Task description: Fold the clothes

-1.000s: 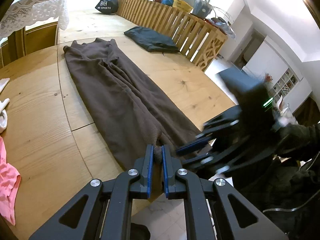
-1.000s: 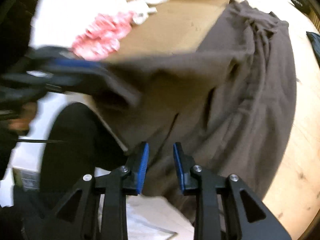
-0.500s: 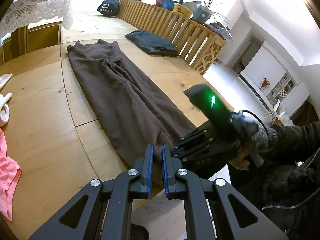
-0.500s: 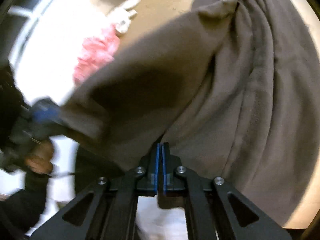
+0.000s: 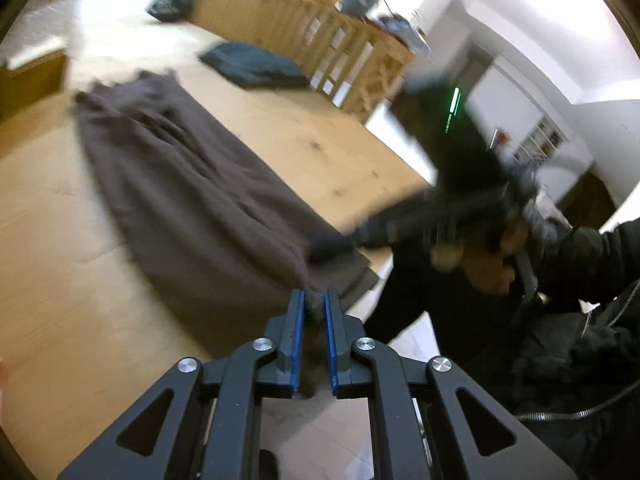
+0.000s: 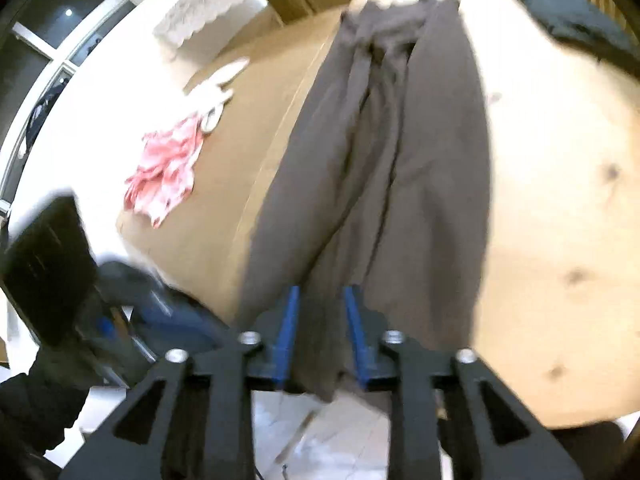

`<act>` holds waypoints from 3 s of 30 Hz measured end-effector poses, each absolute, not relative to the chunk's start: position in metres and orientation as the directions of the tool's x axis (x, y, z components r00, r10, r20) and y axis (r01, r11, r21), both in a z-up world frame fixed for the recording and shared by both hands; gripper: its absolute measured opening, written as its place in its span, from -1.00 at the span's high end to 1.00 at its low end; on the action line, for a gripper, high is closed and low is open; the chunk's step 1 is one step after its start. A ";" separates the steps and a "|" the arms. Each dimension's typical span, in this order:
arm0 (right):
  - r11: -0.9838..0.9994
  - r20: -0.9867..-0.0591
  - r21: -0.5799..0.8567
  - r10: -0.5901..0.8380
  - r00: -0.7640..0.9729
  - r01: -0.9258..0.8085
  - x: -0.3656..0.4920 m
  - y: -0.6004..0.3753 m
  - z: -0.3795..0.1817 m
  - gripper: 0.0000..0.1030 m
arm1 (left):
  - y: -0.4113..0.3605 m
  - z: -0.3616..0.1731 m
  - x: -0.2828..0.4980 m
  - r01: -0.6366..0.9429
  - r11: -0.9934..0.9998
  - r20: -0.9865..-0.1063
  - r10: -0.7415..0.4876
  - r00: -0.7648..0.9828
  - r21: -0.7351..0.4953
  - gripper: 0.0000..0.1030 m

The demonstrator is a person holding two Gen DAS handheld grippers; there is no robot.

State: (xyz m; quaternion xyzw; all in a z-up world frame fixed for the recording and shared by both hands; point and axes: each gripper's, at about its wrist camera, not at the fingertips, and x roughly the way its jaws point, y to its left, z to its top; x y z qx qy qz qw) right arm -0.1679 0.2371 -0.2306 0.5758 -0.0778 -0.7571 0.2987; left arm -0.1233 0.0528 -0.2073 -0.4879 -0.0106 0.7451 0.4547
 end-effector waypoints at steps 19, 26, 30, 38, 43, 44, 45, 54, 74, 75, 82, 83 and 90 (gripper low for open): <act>-0.828 -0.843 0.467 -0.523 -0.128 0.312 -0.216 0.258 -0.265 0.41 | 0.068 -0.230 -0.131 -0.664 -0.645 -0.812 0.575 -0.097 -0.378 0.70; -0.880 -0.956 0.203 -0.274 -0.108 0.430 -0.188 0.274 -0.269 0.69 | 0.079 -0.254 -0.116 -0.724 -0.618 -0.880 0.475 -0.033 -0.307 0.69; -0.928 -0.931 0.186 -0.271 -0.243 0.322 -0.185 0.304 -0.245 -0.08 | 0.063 -0.237 -0.122 -0.662 -0.686 -0.866 0.488 -0.112 -0.301 0.65; -0.940 -0.943 0.194 -0.258 -0.209 0.282 -0.170 0.314 -0.264 -0.09 | 0.046 -0.255 -0.124 -0.486 -0.849 -0.921 0.338 -0.194 -0.209 0.43; -0.930 -0.929 0.173 -0.264 -0.260 0.326 -0.157 0.316 -0.246 -0.09 | 0.060 -0.233 -0.112 -0.516 -0.840 -0.877 0.365 -0.313 -0.165 0.43; -0.924 -0.922 0.187 -0.282 -0.265 0.334 -0.155 0.318 -0.241 -0.09 | 0.067 -0.224 -0.108 -0.557 -0.811 -0.853 0.410 -0.322 -0.180 0.43; -0.919 -0.921 0.203 -0.297 -0.252 0.338 -0.154 0.318 -0.239 -0.09 | 0.075 -0.216 -0.105 -0.608 -0.772 -0.835 0.449 -0.317 -0.184 0.43; -0.889 -0.900 0.275 -0.371 -0.227 0.365 -0.143 0.291 -0.234 -0.01 | 0.117 -0.245 -0.117 -0.808 -0.579 -0.876 0.440 -0.197 -0.109 0.89; -0.731 -0.880 0.247 -0.444 -0.169 0.636 -0.148 0.163 -0.262 0.49 | 0.029 -0.220 -0.142 -0.695 -0.665 -0.862 0.490 -0.131 -0.273 0.93; -0.724 -0.886 0.232 -0.433 -0.167 0.650 -0.146 0.158 -0.264 0.49 | 0.029 -0.221 -0.144 -0.695 -0.666 -0.865 0.485 -0.128 -0.270 0.93; -0.728 -0.918 0.119 -0.339 -0.204 0.675 -0.143 0.143 -0.275 0.59 | 0.042 -0.237 -0.158 -0.711 -0.660 -0.893 0.438 -0.102 -0.242 0.87; -0.725 -0.919 0.111 -0.335 -0.207 0.679 -0.144 0.140 -0.275 0.60 | 0.045 -0.241 -0.159 -0.712 -0.659 -0.898 0.430 -0.094 -0.241 0.87; -0.768 -0.892 0.211 -0.404 -0.202 0.605 -0.153 0.152 -0.260 0.94 | 0.044 -0.255 -0.159 -0.700 -0.677 -0.911 0.401 -0.091 -0.228 0.82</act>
